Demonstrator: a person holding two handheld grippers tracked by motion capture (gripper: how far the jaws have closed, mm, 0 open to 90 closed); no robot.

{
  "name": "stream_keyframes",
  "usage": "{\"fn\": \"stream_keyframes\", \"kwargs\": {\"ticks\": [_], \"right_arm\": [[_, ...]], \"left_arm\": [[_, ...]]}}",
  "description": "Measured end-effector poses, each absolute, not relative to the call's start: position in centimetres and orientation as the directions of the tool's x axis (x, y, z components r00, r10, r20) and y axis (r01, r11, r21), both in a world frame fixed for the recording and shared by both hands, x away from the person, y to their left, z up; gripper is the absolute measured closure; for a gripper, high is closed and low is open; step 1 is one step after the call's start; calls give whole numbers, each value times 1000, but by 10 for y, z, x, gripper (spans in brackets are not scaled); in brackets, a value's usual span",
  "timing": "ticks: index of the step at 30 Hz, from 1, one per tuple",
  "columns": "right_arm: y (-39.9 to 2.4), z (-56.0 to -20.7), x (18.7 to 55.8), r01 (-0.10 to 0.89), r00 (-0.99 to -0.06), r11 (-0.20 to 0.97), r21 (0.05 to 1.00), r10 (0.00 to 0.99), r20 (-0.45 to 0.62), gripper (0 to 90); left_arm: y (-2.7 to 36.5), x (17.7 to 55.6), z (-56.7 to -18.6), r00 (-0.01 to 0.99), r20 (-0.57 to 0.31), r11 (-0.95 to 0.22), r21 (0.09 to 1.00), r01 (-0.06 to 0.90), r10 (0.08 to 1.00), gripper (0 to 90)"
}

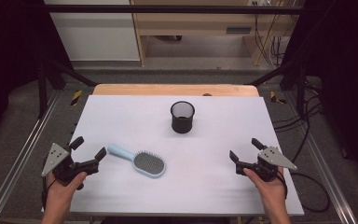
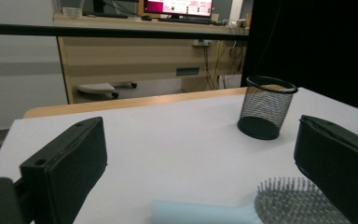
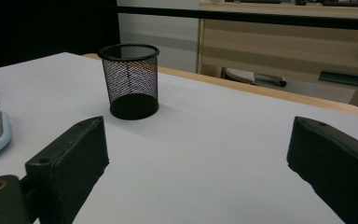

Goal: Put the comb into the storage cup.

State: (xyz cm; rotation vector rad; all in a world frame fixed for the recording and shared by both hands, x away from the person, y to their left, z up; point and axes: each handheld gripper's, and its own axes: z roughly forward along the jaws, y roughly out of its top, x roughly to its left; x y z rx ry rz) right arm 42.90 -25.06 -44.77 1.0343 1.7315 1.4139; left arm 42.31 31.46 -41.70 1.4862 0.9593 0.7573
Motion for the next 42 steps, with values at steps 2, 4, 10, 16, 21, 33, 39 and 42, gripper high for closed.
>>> {"fn": "stream_keyframes", "kwargs": {"ticks": [2, 4, 10, 16, 21, 33, 39, 42], "right_arm": [[-250, -448, 428, 161, -465, 108, 981, 885, -21, 62], [-250, -448, 428, 163, -464, 107, 981, 886, -20, 64], [-251, -449, 428, 176, -454, 96, 980, 891, -5, 62], [-251, -449, 429, 188, -445, 101, 977, 895, -7, 64], [-253, -449, 429, 193, -429, 109, 975, 903, -16, 67], [-255, -449, 429, 198, -424, 92, 976, 906, 0, 60], [-254, -449, 429, 198, -428, 95, 976, 904, -1, 60], [-254, -449, 430, 195, -429, 98, 976, 903, -5, 60]], "left_arm": [[314, 432, -412, 462, -67, -15, 985, 172, 885, 66], [312, 442, -409, 458, -50, -41, 982, 186, 888, 90], [307, 464, -405, 464, -34, -89, 967, 240, 885, 198], [303, 478, -406, 474, -27, -121, 953, 278, 880, 430], [300, 488, -409, 479, -46, -129, 937, 326, 877, 565], [288, 498, -423, 542, -12, -250, 878, 408, 840, 900], [284, 503, -430, 560, -13, -286, 851, 441, 828, 900], [284, 505, -434, 565, -8, -302, 839, 453, 825, 900]]}}
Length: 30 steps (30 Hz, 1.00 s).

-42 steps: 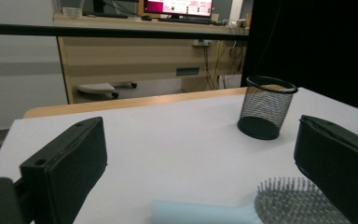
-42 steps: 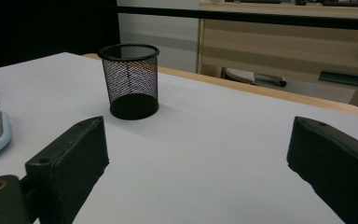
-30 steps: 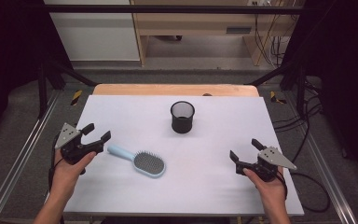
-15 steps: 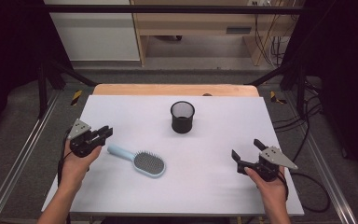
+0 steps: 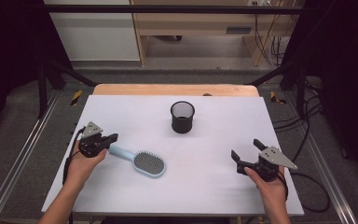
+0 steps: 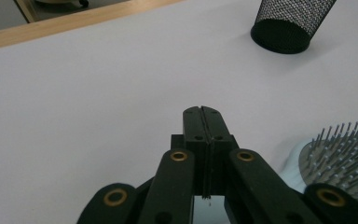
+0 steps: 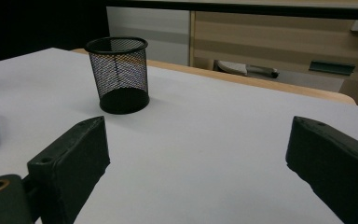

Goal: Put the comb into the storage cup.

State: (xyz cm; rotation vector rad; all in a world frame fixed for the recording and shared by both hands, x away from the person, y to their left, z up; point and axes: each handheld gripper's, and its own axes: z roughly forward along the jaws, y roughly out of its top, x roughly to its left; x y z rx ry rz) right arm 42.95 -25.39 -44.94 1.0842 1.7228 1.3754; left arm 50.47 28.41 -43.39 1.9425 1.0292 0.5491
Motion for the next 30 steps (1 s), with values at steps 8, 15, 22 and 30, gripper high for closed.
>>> {"fn": "stream_keyframes", "kwargs": {"ticks": [8, 15, 22, 30], "right_arm": [[-253, -449, 429, 201, -432, 99, 975, 902, -3, 61], [-252, -450, 430, 201, -434, 101, 974, 901, -4, 61], [-251, -450, 429, 203, -439, 103, 974, 899, -4, 60], [-250, -450, 429, 206, -447, 105, 973, 895, -2, 60]], "left_arm": [[283, 509, -445, 578, -3, -348, 795, 496, 816, 900], [282, 512, -455, 590, 1, -380, 766, 519, 808, 900], [277, 518, -460, 601, 25, -415, 746, 521, 799, 900], [273, 524, -463, 615, 33, -445, 722, 530, 788, 900]]}}
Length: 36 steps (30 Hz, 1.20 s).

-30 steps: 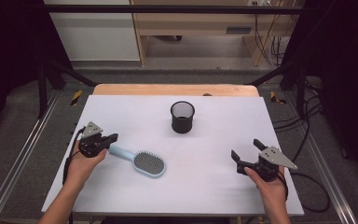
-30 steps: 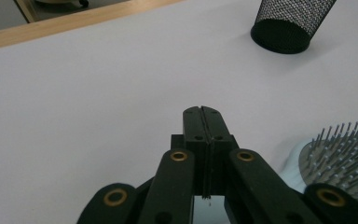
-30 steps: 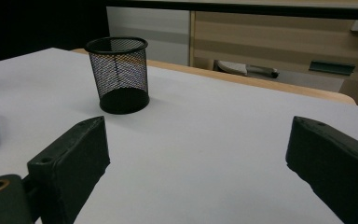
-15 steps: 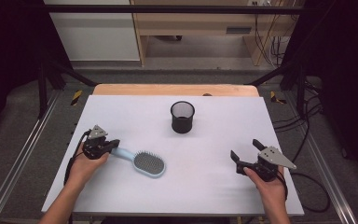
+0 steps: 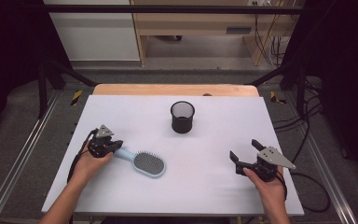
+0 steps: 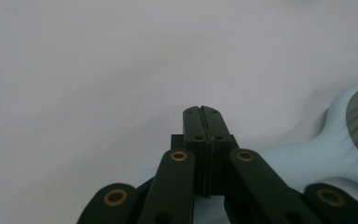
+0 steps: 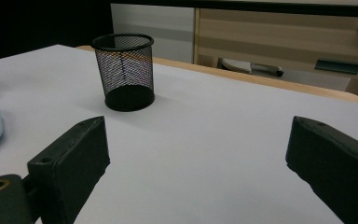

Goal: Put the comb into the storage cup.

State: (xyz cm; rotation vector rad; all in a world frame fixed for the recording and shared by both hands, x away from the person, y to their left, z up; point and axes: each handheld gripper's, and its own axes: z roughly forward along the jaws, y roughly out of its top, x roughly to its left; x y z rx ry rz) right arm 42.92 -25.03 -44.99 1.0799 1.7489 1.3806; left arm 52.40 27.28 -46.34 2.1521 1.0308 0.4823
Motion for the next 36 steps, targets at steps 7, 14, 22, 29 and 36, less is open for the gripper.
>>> {"fn": "stream_keyframes", "kwargs": {"ticks": [7, 14, 22, 29, 36], "right_arm": [[-248, -451, 430, 214, -459, 114, 970, 888, -3, 58], [-247, -452, 430, 220, -465, 117, 968, 885, -1, 57], [-246, -453, 432, 235, -476, 121, 964, 879, 6, 65], [-246, -453, 431, 237, -476, 119, 964, 879, 8, 63], [-244, -454, 432, 245, -485, 123, 962, 874, 12, 65]], "left_arm": [[266, 529, -461, 658, 82, -535, 661, 527, 749, 900], [272, 523, -458, 674, 65, -548, 642, 537, 736, 900], [282, 509, -458, 701, 48, -572, 619, 539, 712, 900], [285, 491, -459, 712, 27, -575, 612, 543, 701, 900], [288, 470, -461, 715, 12, -563, 626, 539, 699, 900]]}}
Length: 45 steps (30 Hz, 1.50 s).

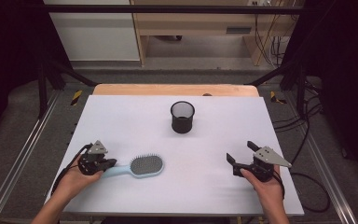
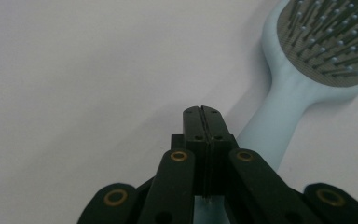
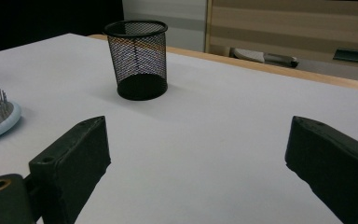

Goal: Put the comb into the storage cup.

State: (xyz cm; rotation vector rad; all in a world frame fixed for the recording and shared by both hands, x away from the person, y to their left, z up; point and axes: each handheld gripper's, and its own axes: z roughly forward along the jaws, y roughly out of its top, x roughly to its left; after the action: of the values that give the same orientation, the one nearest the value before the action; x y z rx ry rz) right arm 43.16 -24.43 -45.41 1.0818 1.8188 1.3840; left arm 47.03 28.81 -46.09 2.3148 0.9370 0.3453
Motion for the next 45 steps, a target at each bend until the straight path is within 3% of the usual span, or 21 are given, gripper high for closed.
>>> {"fn": "stream_keyframes", "kwargs": {"ticks": [23, 37, 39, 40, 41, 44, 45], "right_arm": [[-243, -455, 432, 251, -493, 134, 959, 870, 8, 65], [-243, -455, 432, 255, -492, 132, 958, 870, 10, 65], [-243, -455, 432, 254, -493, 133, 958, 870, 10, 65], [-243, -455, 432, 253, -496, 136, 958, 868, 8, 65], [-243, -455, 432, 253, -496, 136, 958, 868, 7, 65], [-243, -455, 432, 253, -495, 136, 958, 869, 7, 65], [-243, -455, 432, 253, -495, 136, 958, 869, 7, 65]], "left_arm": [[273, 426, -464, 741, -51, -554, 631, 544, 670, 900], [270, 422, -443, 749, -4, -541, 690, 481, 662, 896], [267, 420, -438, 750, 15, -543, 700, 464, 661, 765], [266, 419, -437, 755, 31, -549, 705, 448, 655, 765], [264, 418, -436, 757, 43, -552, 711, 436, 653, 705], [261, 417, -434, 761, 67, -564, 714, 416, 645, 474], [260, 417, -435, 760, 63, -561, 715, 418, 647, 474]]}}
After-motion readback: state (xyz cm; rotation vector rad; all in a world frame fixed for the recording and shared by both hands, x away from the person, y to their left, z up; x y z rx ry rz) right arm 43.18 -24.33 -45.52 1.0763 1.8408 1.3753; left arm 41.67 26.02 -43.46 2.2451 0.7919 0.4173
